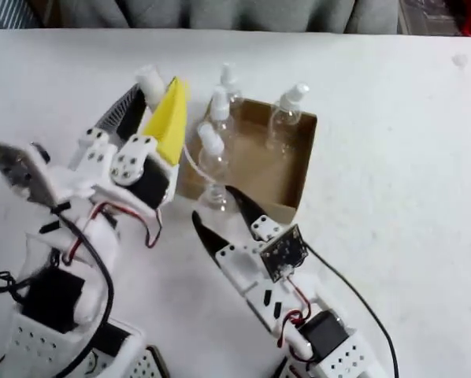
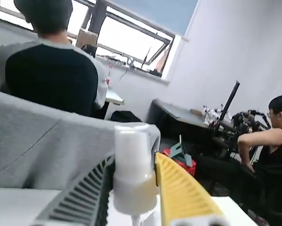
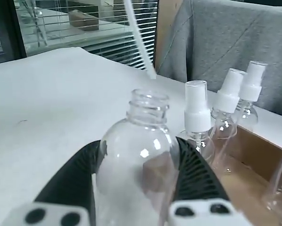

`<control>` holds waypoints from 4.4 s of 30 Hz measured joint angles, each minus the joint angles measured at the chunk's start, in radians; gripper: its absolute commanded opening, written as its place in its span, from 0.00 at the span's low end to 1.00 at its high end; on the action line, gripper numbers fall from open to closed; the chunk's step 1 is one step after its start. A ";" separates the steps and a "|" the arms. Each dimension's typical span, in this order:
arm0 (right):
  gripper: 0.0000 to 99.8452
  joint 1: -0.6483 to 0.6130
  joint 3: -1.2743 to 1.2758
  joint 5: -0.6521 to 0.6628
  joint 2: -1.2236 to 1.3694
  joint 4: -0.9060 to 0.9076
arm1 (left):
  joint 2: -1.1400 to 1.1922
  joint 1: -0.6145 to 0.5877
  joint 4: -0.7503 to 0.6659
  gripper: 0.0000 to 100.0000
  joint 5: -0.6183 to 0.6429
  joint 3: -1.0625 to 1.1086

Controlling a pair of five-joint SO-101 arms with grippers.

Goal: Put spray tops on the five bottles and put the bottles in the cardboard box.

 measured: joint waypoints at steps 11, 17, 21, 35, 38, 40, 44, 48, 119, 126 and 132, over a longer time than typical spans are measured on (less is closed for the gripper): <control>0.01 0.000 0.000 0.000 0.000 0.000 | -0.034 0.003 0.000 0.02 0.000 0.091; 0.01 0.000 0.000 0.000 0.000 0.000 | -0.034 0.003 0.000 0.02 0.000 0.129; 0.01 0.000 0.000 0.000 0.000 0.000 | -0.034 0.003 0.000 0.02 0.000 0.155; 0.01 0.000 0.000 0.000 0.000 0.000 | -0.034 0.112 0.000 0.02 0.000 0.307; 0.01 0.000 0.000 0.000 0.000 0.000 | -0.034 0.112 0.000 0.02 0.000 0.330; 0.01 0.000 0.000 0.000 0.000 0.000 | -0.034 0.114 0.000 0.02 0.000 0.344; 0.01 0.000 0.000 0.000 0.000 0.000 | -0.034 0.115 0.000 0.02 0.002 0.353; 0.01 0.000 0.000 0.000 0.000 0.000 | -0.034 0.115 0.000 0.02 0.002 0.353; 0.01 0.014 0.000 0.000 0.000 0.014 | -0.686 0.107 0.157 0.30 -0.092 0.804; 0.01 0.015 0.000 0.000 0.000 0.014 | -0.689 0.107 0.400 0.30 -0.092 0.644; 0.01 0.052 0.000 0.000 0.000 0.014 | -0.694 0.103 0.551 0.30 -0.092 0.557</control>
